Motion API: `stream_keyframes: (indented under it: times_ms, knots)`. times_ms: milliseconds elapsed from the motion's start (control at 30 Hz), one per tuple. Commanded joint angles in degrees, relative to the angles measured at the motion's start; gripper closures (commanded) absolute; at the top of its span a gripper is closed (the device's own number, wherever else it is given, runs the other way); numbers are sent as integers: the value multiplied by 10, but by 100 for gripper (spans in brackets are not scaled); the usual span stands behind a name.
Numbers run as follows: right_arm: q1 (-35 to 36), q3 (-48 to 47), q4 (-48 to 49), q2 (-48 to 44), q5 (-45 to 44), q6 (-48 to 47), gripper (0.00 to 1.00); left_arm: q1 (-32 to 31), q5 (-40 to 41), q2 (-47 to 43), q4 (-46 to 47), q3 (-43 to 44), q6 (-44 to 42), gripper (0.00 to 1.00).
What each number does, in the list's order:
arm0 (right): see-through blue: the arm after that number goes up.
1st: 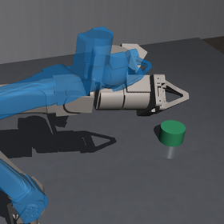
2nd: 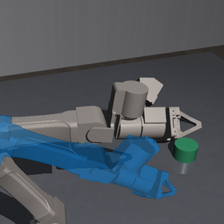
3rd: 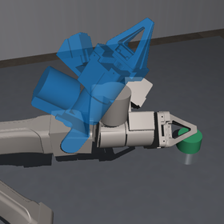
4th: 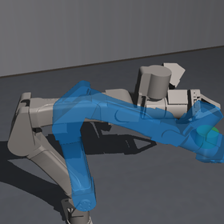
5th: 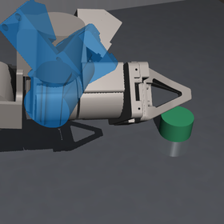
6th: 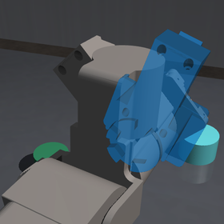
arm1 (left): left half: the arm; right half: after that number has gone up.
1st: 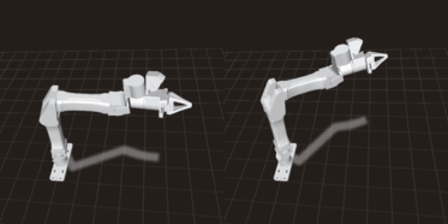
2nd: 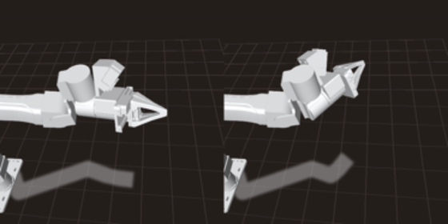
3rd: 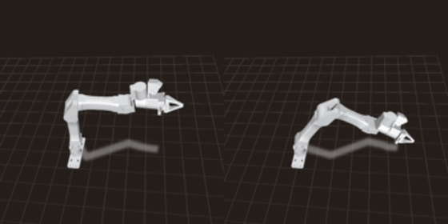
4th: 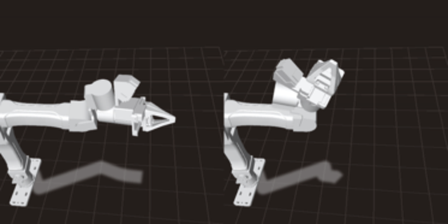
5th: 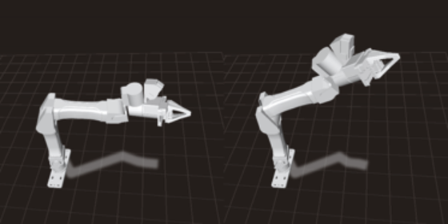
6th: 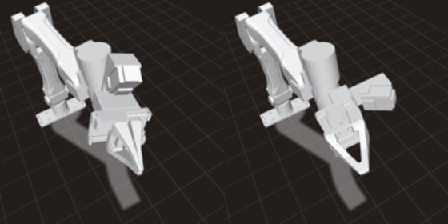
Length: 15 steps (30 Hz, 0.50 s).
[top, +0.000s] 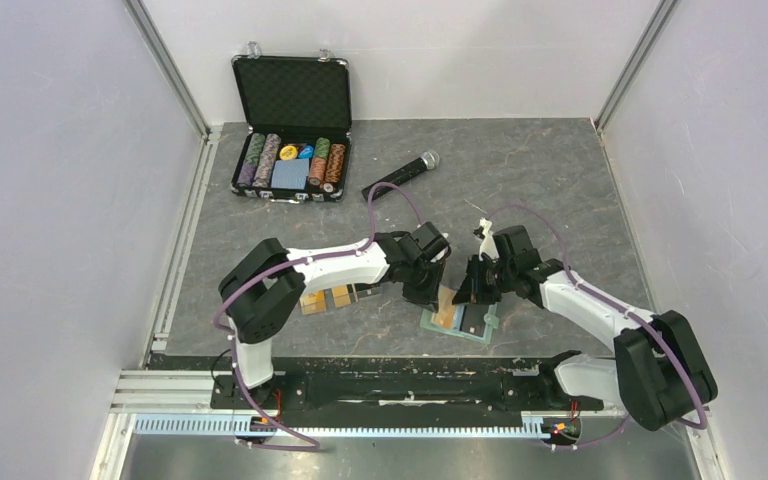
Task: Put the credit cards into the card holder
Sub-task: Insert the credit card into the card holder.
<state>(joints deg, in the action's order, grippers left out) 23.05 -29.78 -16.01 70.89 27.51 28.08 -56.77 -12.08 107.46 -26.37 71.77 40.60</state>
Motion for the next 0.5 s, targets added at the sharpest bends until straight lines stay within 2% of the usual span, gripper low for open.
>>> stream_keyframes:
  times_ms: [0, 233, 400, 467]
  knots:
    - [2, -49, -41, -21, -27, -29, 89, -2, 56, -40, -63, 23, -26, 98]
    - [1, -46, -49, -27, -30, -34, 80, -3, 103, -63, -118, 24, -31, 97]
    - [1, -42, -50, -27, -29, -40, 73, -4, 81, -59, -116, 47, -36, 81]
    - [2, -37, -47, -22, -27, -43, 71, -5, 63, -48, -111, 60, -42, 78]
